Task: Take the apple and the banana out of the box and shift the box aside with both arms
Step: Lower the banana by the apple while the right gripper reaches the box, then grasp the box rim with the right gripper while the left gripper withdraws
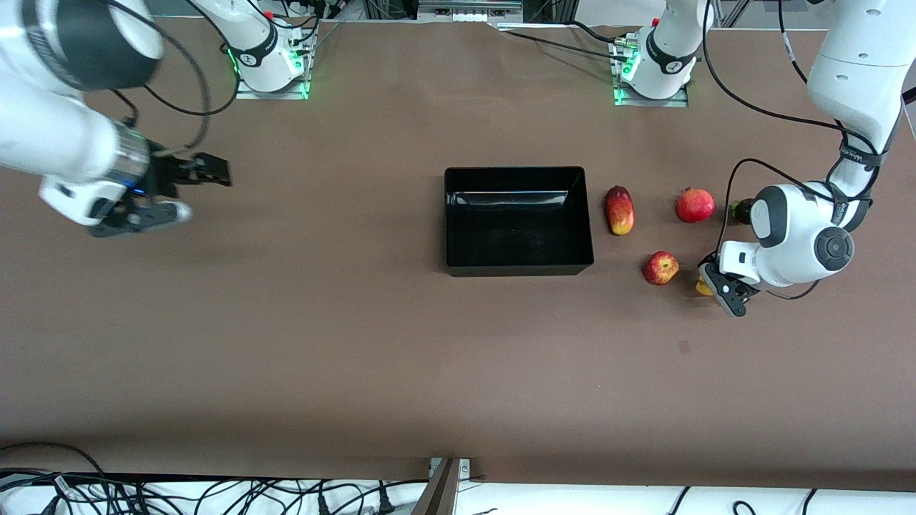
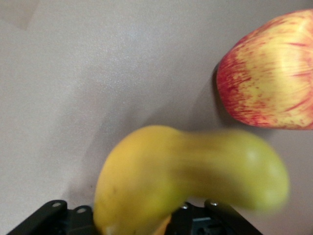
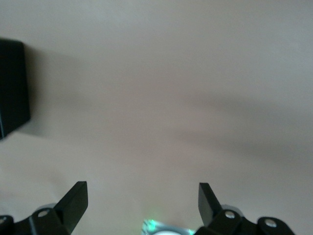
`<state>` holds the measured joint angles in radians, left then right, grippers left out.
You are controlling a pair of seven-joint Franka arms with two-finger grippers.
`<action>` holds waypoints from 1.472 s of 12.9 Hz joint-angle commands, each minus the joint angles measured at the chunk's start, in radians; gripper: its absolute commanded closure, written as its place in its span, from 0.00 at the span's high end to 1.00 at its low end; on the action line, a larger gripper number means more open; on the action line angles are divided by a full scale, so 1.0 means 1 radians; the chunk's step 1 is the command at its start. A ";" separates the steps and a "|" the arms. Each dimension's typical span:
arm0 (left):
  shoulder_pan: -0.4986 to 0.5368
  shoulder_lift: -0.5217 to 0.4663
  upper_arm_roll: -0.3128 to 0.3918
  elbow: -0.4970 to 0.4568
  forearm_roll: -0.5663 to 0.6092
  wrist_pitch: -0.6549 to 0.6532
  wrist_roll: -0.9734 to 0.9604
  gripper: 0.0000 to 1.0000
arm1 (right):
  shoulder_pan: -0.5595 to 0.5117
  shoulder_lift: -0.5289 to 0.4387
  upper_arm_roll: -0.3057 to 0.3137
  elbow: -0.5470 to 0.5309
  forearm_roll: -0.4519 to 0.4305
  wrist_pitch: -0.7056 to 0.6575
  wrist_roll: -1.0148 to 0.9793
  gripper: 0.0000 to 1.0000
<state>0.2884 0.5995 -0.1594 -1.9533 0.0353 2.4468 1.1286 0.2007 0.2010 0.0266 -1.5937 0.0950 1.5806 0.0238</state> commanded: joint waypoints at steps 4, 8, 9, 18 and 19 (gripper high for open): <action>0.008 -0.053 -0.006 0.020 0.018 -0.038 0.010 1.00 | 0.193 0.196 -0.004 0.040 0.191 0.261 0.367 1.00; 0.000 -0.156 -0.017 0.022 0.011 -0.147 0.010 1.00 | 0.357 0.297 -0.005 0.049 0.207 0.412 0.548 1.00; -0.008 -0.193 -0.019 0.020 0.011 -0.150 0.010 1.00 | 0.383 0.320 -0.005 0.044 0.207 0.442 0.562 1.00; -0.153 -0.559 -0.006 0.129 -0.063 -0.667 -0.543 1.00 | 0.555 0.442 -0.008 -0.015 0.014 0.616 0.686 0.37; -0.178 -0.566 -0.002 0.167 -0.061 -0.719 -0.644 1.00 | 0.556 0.451 -0.008 -0.015 0.014 0.634 0.686 0.36</action>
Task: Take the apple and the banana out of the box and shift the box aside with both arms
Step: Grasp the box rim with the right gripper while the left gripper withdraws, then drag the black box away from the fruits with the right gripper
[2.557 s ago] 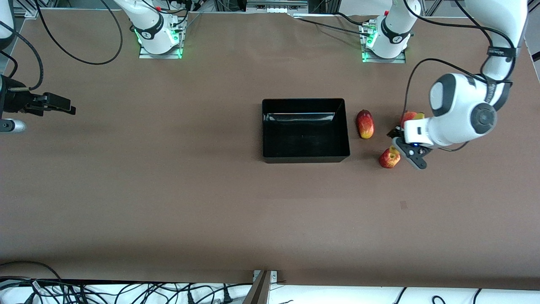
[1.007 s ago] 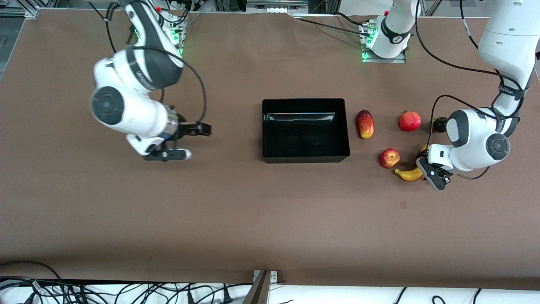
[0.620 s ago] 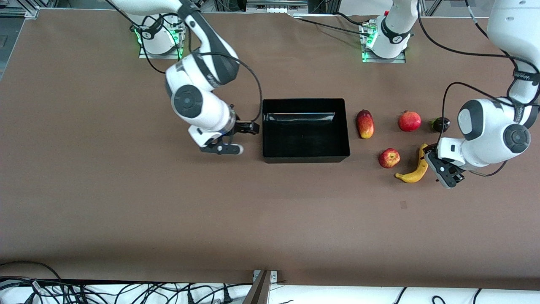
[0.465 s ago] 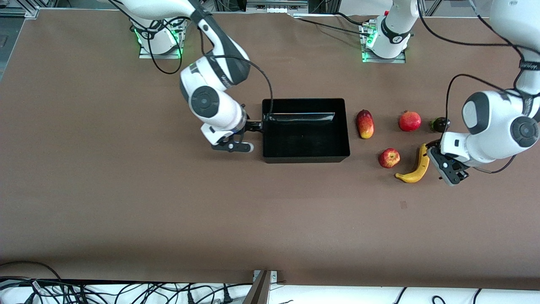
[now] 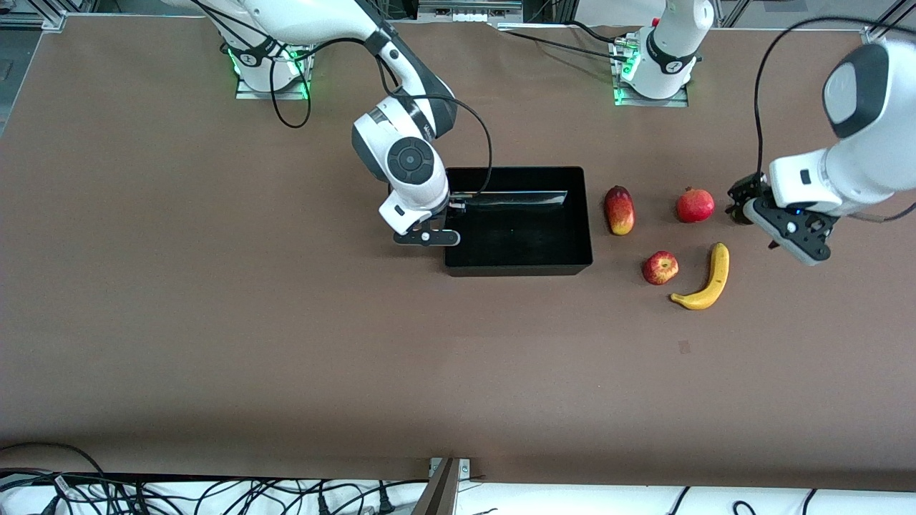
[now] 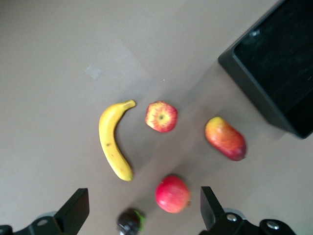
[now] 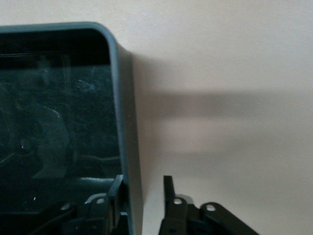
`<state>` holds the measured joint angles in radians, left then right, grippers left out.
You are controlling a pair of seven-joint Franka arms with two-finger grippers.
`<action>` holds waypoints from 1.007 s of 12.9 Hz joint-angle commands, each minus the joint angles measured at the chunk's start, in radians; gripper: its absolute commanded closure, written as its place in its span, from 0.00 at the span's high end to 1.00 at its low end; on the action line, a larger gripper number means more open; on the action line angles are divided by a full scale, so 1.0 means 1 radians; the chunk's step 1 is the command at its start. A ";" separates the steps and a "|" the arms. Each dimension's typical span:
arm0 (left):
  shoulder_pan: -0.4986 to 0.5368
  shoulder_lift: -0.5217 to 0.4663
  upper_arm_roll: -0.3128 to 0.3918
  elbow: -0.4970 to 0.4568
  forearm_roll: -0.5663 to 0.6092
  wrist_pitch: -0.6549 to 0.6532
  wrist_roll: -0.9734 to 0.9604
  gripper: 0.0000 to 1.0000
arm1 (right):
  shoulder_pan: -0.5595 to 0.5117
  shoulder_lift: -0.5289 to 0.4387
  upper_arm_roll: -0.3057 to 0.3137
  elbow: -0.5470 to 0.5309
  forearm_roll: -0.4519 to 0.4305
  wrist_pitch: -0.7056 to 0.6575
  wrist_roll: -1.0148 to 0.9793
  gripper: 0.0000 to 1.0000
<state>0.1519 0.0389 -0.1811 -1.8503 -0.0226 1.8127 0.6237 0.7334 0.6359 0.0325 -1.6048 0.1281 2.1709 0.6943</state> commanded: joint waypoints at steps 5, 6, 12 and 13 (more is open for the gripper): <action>-0.135 -0.007 0.092 0.206 -0.002 -0.246 -0.490 1.00 | 0.009 0.008 -0.019 -0.004 -0.015 0.041 0.001 0.00; -0.138 -0.002 0.100 0.236 -0.002 -0.284 -0.505 1.00 | -0.015 -0.017 -0.023 -0.004 -0.012 0.029 -0.015 0.00; -0.118 0.012 0.104 0.299 -0.003 -0.345 -0.587 1.00 | -0.346 -0.319 -0.069 -0.153 0.080 -0.261 -0.452 0.00; -0.118 0.012 0.104 0.301 -0.003 -0.343 -0.594 1.00 | -0.406 -0.352 -0.083 -0.179 0.088 -0.298 -0.593 0.00</action>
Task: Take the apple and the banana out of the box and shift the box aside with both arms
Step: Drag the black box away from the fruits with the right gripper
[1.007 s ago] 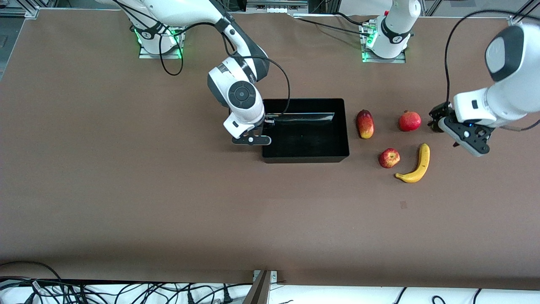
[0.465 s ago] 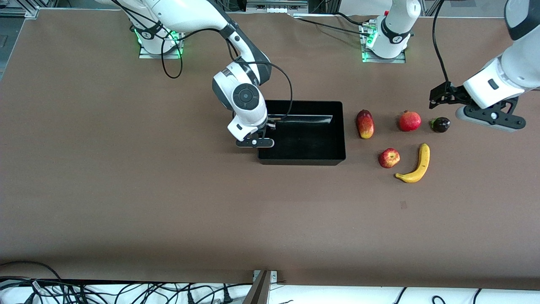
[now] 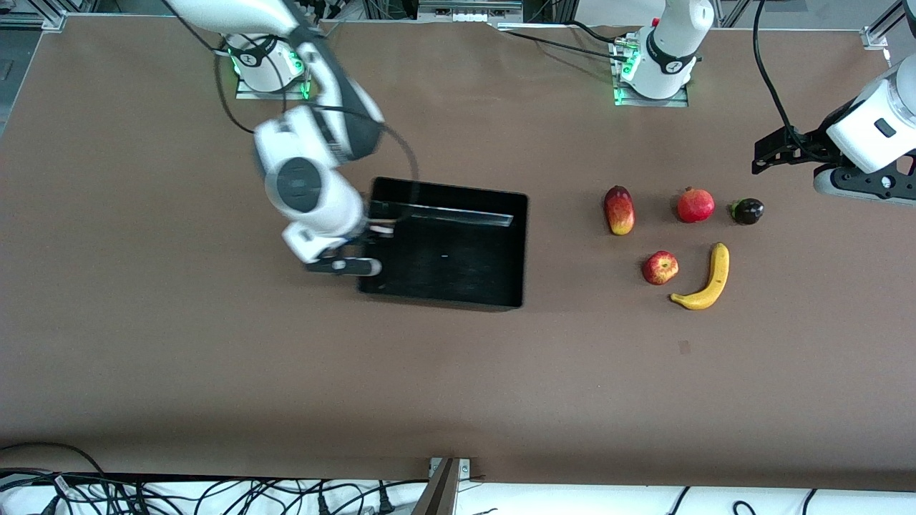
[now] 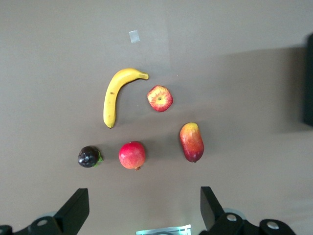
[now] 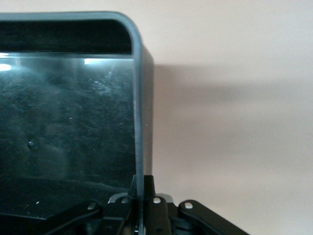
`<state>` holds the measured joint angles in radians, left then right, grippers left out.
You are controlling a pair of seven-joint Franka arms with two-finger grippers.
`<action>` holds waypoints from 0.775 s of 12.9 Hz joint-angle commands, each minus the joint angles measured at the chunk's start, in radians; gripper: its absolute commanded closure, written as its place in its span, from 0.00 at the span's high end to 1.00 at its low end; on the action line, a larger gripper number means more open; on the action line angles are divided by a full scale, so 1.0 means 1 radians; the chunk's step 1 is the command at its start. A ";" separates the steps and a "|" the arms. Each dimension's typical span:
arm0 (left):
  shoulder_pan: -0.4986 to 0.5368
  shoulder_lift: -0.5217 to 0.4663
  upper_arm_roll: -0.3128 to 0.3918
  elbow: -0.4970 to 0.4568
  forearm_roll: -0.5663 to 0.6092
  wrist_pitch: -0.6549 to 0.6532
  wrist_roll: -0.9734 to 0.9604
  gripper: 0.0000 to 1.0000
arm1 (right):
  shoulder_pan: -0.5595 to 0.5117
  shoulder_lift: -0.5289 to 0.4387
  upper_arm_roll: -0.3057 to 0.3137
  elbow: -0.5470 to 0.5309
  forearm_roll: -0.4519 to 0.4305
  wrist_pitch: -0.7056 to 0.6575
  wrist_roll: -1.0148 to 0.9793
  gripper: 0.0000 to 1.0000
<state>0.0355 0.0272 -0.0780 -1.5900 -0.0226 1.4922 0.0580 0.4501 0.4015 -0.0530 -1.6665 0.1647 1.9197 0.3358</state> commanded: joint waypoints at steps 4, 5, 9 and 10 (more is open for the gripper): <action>-0.003 0.031 0.001 0.055 -0.002 -0.023 -0.024 1.00 | -0.157 -0.167 -0.240 -0.203 0.050 -0.056 -0.504 0.00; -0.002 0.031 0.003 0.058 -0.005 -0.015 -0.029 1.00 | -0.160 -0.155 -0.278 -0.211 0.050 -0.053 -0.520 0.00; 0.021 0.043 0.012 0.073 -0.016 0.043 -0.015 1.00 | -0.211 -0.067 -0.331 -0.220 0.047 -0.021 -0.558 0.00; 0.021 0.045 0.009 0.071 -0.010 0.043 -0.014 1.00 | -0.240 -0.037 -0.331 -0.220 0.049 0.007 -0.605 0.00</action>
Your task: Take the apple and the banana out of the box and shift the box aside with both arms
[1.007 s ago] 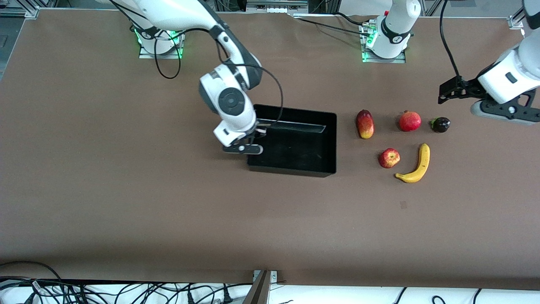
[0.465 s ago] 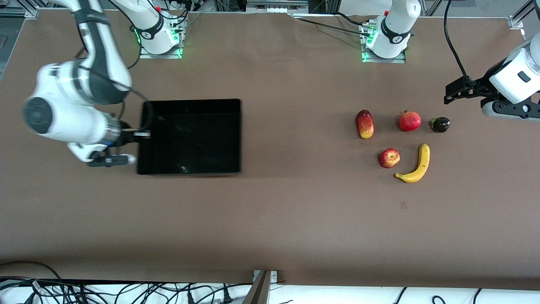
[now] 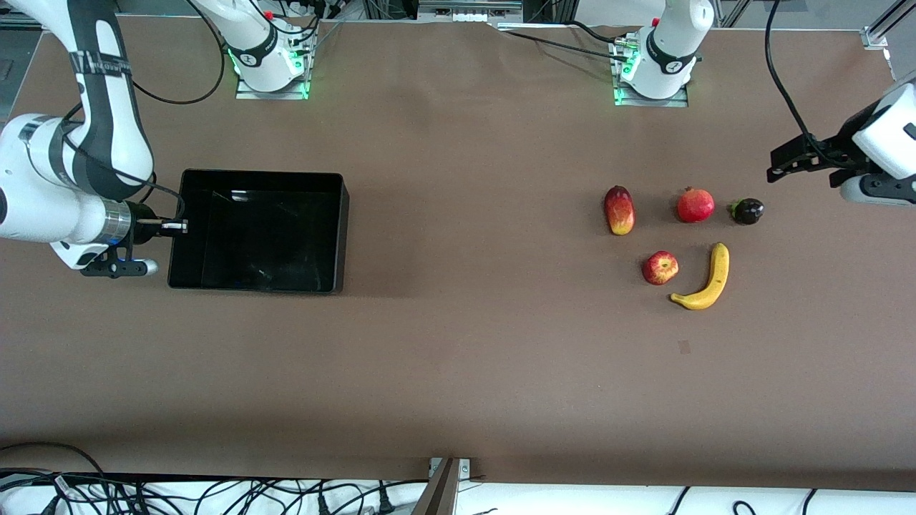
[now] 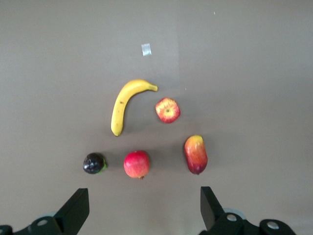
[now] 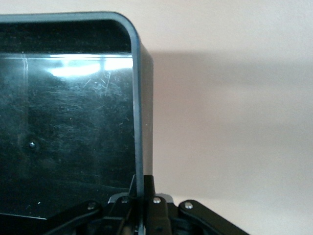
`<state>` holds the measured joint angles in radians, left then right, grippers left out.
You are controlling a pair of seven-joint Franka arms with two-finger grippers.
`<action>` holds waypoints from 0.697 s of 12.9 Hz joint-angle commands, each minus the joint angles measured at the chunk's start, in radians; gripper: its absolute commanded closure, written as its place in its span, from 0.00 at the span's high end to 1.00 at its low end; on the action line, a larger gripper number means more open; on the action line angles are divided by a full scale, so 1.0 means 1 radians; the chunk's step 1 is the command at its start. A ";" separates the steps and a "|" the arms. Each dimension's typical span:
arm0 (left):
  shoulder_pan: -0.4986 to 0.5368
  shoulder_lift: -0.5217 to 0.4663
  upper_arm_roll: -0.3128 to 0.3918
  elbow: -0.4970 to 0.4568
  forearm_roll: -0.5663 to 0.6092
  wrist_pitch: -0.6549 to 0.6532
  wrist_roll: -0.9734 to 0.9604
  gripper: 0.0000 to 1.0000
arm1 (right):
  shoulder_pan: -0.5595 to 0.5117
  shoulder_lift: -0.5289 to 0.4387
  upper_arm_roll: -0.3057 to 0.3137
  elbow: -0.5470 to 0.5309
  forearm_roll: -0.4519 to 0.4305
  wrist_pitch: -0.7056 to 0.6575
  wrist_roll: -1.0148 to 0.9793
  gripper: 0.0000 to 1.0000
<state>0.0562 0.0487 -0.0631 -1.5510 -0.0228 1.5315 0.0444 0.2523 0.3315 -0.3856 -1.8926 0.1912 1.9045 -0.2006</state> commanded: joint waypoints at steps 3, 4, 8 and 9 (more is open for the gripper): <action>-0.004 0.028 -0.010 0.032 -0.005 0.006 -0.001 1.00 | -0.102 0.121 0.005 0.001 0.097 0.077 -0.192 0.00; -0.007 0.030 -0.010 0.032 -0.005 0.007 -0.001 1.00 | -0.100 0.118 0.005 0.001 0.097 0.073 -0.194 0.00; -0.007 0.030 -0.010 0.032 -0.005 0.006 -0.001 1.00 | -0.050 0.069 0.002 0.062 0.091 -0.057 -0.137 1.00; -0.009 0.030 -0.010 0.032 -0.003 0.006 -0.001 1.00 | -0.051 0.052 -0.004 0.082 0.076 -0.100 -0.129 1.00</action>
<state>0.0494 0.0631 -0.0719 -1.5492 -0.0228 1.5438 0.0444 0.1826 0.4347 -0.3804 -1.8408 0.2687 1.8828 -0.3583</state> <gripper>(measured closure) 0.000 0.551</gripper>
